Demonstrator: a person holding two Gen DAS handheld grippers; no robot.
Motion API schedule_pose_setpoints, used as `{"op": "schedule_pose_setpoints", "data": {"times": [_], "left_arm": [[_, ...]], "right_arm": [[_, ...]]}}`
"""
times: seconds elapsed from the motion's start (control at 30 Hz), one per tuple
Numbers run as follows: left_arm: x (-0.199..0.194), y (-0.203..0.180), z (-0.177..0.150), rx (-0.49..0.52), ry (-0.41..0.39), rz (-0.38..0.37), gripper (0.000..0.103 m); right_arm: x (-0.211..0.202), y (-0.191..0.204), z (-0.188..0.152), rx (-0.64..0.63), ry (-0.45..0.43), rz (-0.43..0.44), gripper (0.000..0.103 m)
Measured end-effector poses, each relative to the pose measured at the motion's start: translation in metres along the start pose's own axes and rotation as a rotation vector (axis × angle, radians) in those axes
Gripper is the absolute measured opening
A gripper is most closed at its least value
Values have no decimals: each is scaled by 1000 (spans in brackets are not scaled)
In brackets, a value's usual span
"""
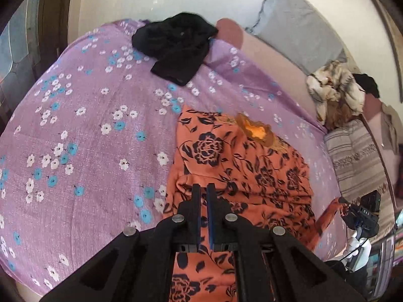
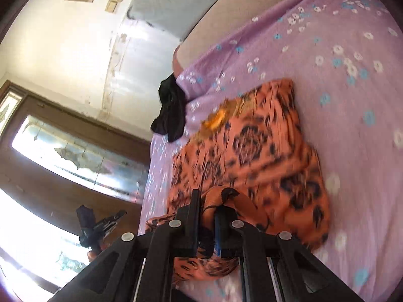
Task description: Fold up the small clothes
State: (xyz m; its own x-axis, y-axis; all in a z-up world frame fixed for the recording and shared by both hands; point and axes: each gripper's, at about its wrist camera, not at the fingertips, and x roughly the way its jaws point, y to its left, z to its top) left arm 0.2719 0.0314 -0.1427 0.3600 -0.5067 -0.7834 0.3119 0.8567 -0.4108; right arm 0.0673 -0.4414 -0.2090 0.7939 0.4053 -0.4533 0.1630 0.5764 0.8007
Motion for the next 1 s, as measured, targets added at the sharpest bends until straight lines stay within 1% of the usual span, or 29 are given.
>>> {"op": "schedule_pose_setpoints", "data": {"times": [0.07,0.1,0.13,0.17,0.2,0.27,0.33,0.4,0.47,0.5,0.57,0.6,0.7,0.73,0.8,0.87,0.9,0.93,0.97,1.0], "left_arm": [[5,6,-6,-33,24,-12,4],[8,9,-14,-35,49,10,16],[8,13,-28,-37,76,50,43],[8,18,-41,-39,94,98,56],[6,23,-54,-34,100,139,64],[4,33,-86,-20,138,201,64],[7,45,-112,-47,199,228,64],[11,57,-129,-114,246,234,64],[11,65,-136,-196,255,214,64],[8,66,-138,-230,235,197,64],[-1,59,-140,-241,174,172,65],[-7,54,-140,-235,150,157,67],[-27,36,-150,-221,76,76,77],[-33,31,-154,-220,49,70,79],[-42,26,-157,-220,8,78,83],[-44,23,-161,-221,-28,88,87],[-42,25,-161,-223,-34,101,88],[-36,25,-161,-220,-32,130,88],[-29,23,-163,-202,-24,164,88],[-22,19,-165,-174,-22,178,88]], "right_arm": [[13,-3,9,24,-11,29,9],[17,-5,10,34,-12,49,9],[20,-7,7,30,-6,53,10],[24,-10,4,24,5,48,10],[26,-13,-2,17,19,40,9],[25,-23,-16,-1,41,16,10],[23,-37,-30,19,63,-2,10],[22,-47,-39,71,83,6,10],[16,-44,-43,53,66,6,9],[12,-40,-45,27,53,-1,9],[5,-35,-47,-21,25,-28,9],[3,-35,-48,-29,18,-41,9],[0,-44,-49,-16,15,-63,9],[0,-45,-49,-21,19,-78,9],[1,-46,-51,-41,28,-102,9],[1,-47,-53,-42,34,-96,9],[0,-47,-53,-42,34,-92,9],[0,-47,-54,-42,31,-90,9],[-1,-46,-54,-41,28,-86,9],[-1,-46,-54,-40,26,-80,9]]}}
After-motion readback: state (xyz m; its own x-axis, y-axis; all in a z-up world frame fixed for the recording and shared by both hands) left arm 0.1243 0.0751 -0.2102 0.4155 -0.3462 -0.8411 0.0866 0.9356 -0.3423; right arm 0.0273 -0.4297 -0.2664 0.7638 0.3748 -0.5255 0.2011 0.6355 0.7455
